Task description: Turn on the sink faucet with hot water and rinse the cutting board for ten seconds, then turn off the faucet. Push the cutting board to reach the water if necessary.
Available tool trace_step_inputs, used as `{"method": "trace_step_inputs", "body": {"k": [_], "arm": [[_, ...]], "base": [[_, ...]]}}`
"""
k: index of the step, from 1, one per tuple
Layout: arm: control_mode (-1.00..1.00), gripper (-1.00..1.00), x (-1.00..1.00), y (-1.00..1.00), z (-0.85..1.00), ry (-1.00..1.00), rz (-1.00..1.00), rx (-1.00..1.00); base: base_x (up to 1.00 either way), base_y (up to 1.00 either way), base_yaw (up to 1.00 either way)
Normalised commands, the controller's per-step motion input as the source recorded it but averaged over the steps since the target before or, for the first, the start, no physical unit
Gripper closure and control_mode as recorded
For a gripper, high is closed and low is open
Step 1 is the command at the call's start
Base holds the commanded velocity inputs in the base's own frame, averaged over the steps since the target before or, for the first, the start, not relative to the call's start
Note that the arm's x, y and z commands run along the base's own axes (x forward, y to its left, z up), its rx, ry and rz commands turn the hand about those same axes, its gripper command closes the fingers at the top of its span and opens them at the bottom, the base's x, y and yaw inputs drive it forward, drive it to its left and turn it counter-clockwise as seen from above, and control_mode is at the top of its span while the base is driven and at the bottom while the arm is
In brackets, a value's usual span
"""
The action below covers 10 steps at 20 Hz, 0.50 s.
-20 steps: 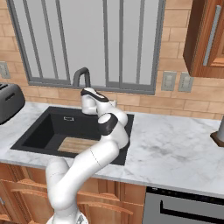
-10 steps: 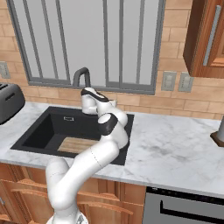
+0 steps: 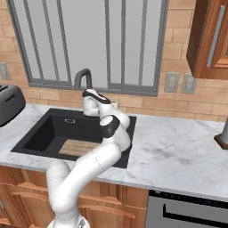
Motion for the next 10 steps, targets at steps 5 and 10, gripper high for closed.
{"method": "trace_step_inputs", "body": {"k": [5,10], "arm": [[-1.00,1.00,0.00,0.00,0.00,0.00,0.00,0.00],[-1.00,1.00,0.00,0.00,0.00,0.00,0.00,0.00]], "base": [[0.00,0.00,0.00],[0.00,0.00,0.00]]}}
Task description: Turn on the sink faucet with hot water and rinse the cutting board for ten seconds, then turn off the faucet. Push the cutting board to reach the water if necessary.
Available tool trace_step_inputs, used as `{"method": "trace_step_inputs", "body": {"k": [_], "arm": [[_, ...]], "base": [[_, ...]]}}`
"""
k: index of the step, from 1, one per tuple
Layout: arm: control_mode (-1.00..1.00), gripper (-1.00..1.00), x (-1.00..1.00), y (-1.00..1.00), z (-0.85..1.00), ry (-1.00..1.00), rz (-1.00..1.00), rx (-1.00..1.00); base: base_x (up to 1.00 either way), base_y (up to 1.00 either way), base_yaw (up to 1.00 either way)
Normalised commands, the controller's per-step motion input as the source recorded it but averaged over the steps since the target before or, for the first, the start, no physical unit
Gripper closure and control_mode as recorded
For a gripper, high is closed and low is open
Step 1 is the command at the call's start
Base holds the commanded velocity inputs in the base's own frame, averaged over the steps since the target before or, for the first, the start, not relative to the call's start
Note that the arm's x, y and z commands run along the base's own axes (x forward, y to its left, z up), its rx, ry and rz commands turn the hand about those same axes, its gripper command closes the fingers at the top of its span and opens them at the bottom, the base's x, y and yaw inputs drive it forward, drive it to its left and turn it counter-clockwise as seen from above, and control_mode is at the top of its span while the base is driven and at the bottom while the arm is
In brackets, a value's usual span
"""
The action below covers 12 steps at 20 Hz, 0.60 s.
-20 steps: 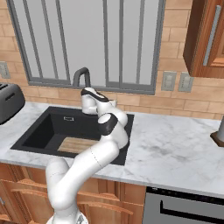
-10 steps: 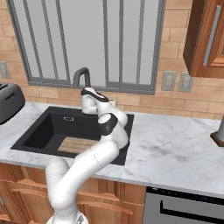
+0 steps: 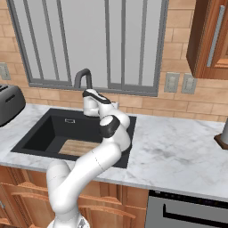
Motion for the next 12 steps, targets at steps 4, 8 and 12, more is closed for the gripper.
{"method": "trace_step_inputs", "body": {"k": [4,8,12], "arm": [[-1.00,1.00,0.00,0.00,0.00,0.00,0.00,0.00],[-1.00,1.00,0.00,0.00,0.00,0.00,0.00,0.00],[-1.00,1.00,0.00,0.00,0.00,0.00,0.00,0.00]], "base": [[0.00,0.00,0.00],[0.00,0.00,0.00],[0.00,0.00,0.00]]}}
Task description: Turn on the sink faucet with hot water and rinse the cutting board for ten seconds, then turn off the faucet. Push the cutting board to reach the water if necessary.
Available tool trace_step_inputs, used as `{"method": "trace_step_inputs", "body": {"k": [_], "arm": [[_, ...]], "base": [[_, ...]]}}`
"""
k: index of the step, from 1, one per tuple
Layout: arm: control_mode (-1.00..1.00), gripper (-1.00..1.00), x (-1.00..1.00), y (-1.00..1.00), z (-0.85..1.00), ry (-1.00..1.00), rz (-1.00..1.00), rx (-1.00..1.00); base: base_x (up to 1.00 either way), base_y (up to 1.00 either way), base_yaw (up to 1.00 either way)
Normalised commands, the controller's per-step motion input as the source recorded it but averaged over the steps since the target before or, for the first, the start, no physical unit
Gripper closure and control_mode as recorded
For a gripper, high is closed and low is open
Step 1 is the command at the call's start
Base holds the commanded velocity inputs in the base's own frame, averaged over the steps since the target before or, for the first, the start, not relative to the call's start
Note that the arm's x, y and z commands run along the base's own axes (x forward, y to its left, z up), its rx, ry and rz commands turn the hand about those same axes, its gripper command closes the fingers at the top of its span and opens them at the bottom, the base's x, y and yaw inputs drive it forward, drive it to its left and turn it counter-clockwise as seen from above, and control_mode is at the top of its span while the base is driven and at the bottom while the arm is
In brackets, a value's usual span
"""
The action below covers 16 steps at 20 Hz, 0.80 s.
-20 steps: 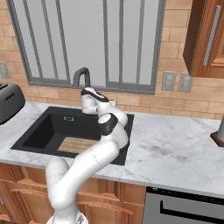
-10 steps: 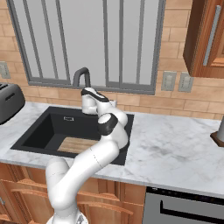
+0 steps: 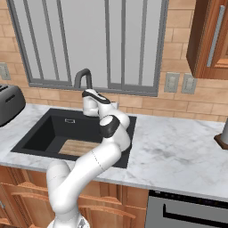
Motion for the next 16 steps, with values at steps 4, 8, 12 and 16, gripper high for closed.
{"method": "trace_step_inputs", "body": {"k": [4,8,12,16], "arm": [[-1.00,1.00,0.00,0.00,0.00,0.00,0.00,0.00],[-1.00,1.00,0.00,0.00,0.00,0.00,0.00,0.00],[-1.00,1.00,0.00,0.00,0.00,0.00,0.00,0.00],[-1.00,1.00,0.00,0.00,0.00,0.00,0.00,0.00]], "base": [[0.00,0.00,0.00],[0.00,0.00,0.00],[0.00,0.00,0.00],[0.00,0.00,0.00]]}}
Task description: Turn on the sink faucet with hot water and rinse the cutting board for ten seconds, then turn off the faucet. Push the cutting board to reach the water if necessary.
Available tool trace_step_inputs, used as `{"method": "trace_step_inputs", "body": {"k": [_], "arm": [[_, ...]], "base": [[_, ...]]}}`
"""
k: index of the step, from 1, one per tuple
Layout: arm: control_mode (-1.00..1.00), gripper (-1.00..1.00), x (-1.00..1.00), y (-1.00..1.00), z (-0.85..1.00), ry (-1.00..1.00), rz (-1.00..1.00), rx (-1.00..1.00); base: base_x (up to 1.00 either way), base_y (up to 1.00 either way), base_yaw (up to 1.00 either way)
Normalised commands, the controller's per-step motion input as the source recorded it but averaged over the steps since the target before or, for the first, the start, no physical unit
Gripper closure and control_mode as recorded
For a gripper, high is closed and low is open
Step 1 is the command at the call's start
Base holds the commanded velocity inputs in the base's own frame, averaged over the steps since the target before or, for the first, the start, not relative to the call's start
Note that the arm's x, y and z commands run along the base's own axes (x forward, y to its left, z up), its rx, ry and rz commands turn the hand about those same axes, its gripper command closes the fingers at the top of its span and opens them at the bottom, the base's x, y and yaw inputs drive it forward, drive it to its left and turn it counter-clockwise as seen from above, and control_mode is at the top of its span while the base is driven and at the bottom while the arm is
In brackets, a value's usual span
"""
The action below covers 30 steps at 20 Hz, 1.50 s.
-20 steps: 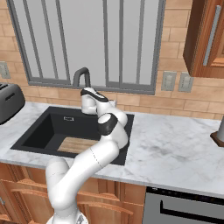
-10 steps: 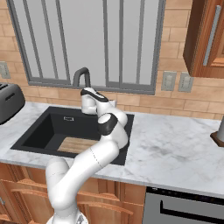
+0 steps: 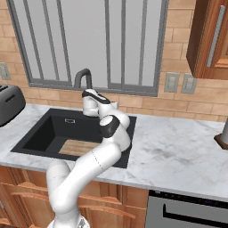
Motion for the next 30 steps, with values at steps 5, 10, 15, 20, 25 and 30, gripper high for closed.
{"method": "trace_step_inputs", "body": {"k": [5,10,15,20,25,30], "arm": [[-1.00,1.00,0.04,0.00,0.00,0.00,0.00,0.00],[-1.00,1.00,0.09,0.00,0.00,0.00,0.00,0.00],[-1.00,1.00,0.13,0.00,0.00,0.00,0.00,0.00],[-1.00,1.00,0.02,0.00,0.00,0.00,0.00,0.00],[-1.00,1.00,-0.16,-0.26,0.00,0.00,-0.07,0.00],[-1.00,1.00,-0.38,-0.50,0.00,0.00,-0.19,0.05]], "base": [[0.00,0.00,0.00],[0.00,0.00,0.00],[0.00,0.00,0.00],[0.00,0.00,0.00],[0.00,0.00,0.00],[0.00,0.00,0.00]]}}
